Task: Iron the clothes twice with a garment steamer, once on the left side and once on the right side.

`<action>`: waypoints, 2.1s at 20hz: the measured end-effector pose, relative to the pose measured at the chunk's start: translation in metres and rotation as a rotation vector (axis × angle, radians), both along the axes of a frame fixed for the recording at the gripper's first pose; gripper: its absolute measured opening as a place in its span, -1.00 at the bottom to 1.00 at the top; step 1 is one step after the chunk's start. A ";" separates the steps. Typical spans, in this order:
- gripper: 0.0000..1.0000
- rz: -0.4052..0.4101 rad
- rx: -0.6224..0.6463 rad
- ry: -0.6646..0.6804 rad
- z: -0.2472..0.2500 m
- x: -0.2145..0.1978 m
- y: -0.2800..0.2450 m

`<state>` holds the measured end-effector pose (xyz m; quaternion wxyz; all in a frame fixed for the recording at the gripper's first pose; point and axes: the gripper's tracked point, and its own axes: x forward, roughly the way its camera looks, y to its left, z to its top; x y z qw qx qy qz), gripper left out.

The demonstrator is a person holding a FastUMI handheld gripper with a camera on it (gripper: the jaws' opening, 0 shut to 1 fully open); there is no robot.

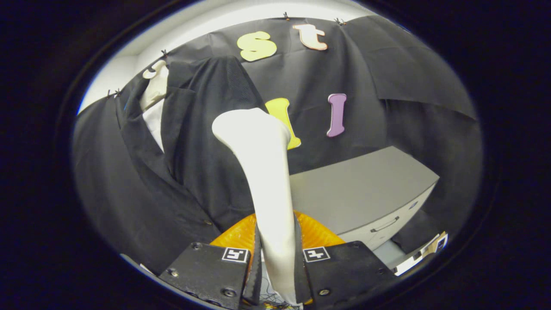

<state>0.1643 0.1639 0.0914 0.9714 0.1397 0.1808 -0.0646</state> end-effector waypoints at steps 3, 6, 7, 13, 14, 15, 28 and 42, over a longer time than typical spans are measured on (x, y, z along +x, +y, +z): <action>-0.34 -0.013 -0.042 -0.103 0.029 0.014 0.010; -0.34 -0.016 -0.089 -0.193 0.051 0.029 0.020; -0.34 -0.016 -0.104 -0.219 0.057 0.032 0.024; -0.34 -0.027 -0.173 -0.329 0.077 0.054 0.038; -0.34 -0.039 -0.187 -0.347 0.080 0.057 0.037; -0.34 -0.044 -0.203 -0.347 0.077 0.061 0.038; -0.34 -0.051 -0.287 -0.313 0.032 0.064 0.040; -0.34 -0.007 -0.317 -0.210 -0.045 0.039 0.041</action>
